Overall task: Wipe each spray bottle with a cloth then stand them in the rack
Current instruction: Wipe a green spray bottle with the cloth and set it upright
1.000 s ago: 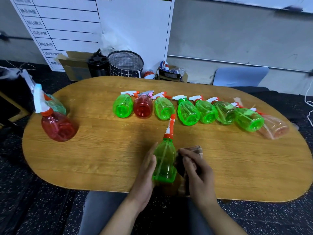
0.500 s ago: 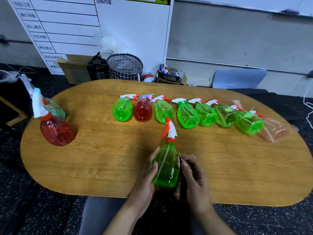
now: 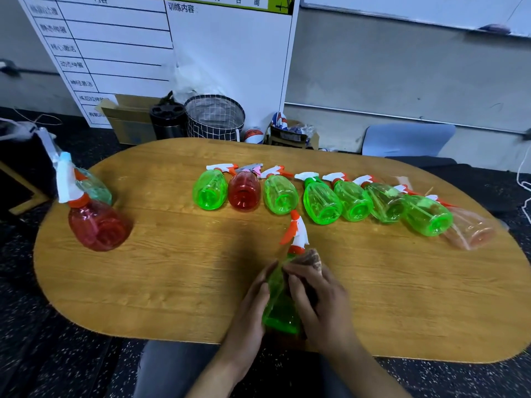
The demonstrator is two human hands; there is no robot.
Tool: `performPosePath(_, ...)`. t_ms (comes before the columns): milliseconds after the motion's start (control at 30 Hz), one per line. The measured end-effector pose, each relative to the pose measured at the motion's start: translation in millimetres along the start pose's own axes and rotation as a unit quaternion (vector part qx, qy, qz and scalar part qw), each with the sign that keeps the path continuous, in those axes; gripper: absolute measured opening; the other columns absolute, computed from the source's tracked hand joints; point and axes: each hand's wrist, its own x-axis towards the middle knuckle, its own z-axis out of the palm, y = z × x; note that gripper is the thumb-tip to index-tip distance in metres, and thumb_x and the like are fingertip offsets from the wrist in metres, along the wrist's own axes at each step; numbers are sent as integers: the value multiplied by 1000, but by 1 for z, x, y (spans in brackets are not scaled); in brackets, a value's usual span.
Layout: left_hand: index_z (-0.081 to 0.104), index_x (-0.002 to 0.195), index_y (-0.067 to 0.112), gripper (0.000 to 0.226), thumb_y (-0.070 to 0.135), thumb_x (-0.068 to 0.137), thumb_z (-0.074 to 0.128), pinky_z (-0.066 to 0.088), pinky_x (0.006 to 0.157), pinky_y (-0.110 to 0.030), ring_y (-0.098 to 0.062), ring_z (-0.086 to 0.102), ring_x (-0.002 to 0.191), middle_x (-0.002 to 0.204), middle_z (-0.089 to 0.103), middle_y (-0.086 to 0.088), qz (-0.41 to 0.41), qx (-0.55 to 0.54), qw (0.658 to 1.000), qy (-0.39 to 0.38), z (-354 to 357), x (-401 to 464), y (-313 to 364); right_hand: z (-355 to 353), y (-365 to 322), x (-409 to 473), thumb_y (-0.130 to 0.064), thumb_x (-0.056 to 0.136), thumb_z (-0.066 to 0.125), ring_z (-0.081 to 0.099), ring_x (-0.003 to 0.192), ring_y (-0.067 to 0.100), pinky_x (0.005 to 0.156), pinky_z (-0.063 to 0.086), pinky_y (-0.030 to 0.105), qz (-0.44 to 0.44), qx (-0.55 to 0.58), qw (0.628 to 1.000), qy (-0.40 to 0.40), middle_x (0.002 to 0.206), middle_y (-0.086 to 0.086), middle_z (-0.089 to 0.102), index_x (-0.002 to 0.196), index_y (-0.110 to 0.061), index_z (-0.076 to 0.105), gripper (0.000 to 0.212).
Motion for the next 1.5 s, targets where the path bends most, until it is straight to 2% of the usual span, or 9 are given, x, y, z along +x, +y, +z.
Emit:
performPosePath(233,57,148,49,44,53,105,45,31,128,-53,-14,48,150,158,55,13,31,58,998,15,1,6,-4,-12,12,-35,-33,103,65,74,91,12,73,61,27,-206,-71,971,-95,127,-2,70,128,-33,71,25)
performPosePath(367,55,149,51,50,63,100,51,37,124,-58,-16,49,149,159,54,12,14,41,999,-1,0,2,-4,-21,-1,-5,-30,103,61,70,103,4,84,58,25,-84,22,996,-14,121,-10,68,124,-29,74,25)
performPosePath(533,53,145,60,50,69,96,47,40,123,-58,-11,45,151,159,50,22,10,41,999,-12,-1,2,-2,-4,5,30,-45,102,55,67,98,-2,86,56,32,48,-34,998,3,108,-14,71,121,-37,75,29)
performPosePath(867,60,144,52,43,53,104,42,36,127,-49,-11,52,146,155,57,15,39,66,997,18,3,6,-4,-16,12,-37,-35,104,62,74,86,9,71,60,24,-201,-86,970,-109,135,-4,68,130,-35,72,28)
performPosePath(933,58,146,51,45,58,104,45,35,127,-52,-13,50,148,157,56,13,33,58,998,18,2,5,-4,-20,7,-30,-35,105,60,74,91,7,73,61,26,-173,-47,979,-97,131,-5,68,131,-34,72,28)
performPosePath(1033,54,149,52,50,64,101,49,39,123,-58,-16,49,149,159,53,13,14,44,999,4,1,4,-4,-19,1,1,-38,104,58,70,102,3,82,59,29,-36,24,999,-5,119,-9,69,127,-34,74,28)
performPosePath(1167,53,148,57,51,68,98,49,40,122,-58,-14,48,150,160,51,16,10,33,999,-9,0,5,-3,-3,2,27,-41,101,58,67,99,-1,85,57,34,49,-19,999,10,109,-17,70,119,-38,75,26)
performPosePath(1300,59,145,52,45,54,101,46,40,123,-56,-15,53,146,156,57,11,7,23,1000,5,-2,6,-6,-3,-2,0,-40,102,59,69,96,1,77,59,30,-35,-32,999,-17,114,-12,67,122,-36,74,25)
performPosePath(1500,55,146,55,48,70,101,46,32,129,-48,-7,47,149,157,54,20,32,79,996,5,1,7,-1,-13,7,-40,-35,101,66,72,98,-2,77,60,20,-168,-46,981,-84,142,-11,64,129,-40,73,29)
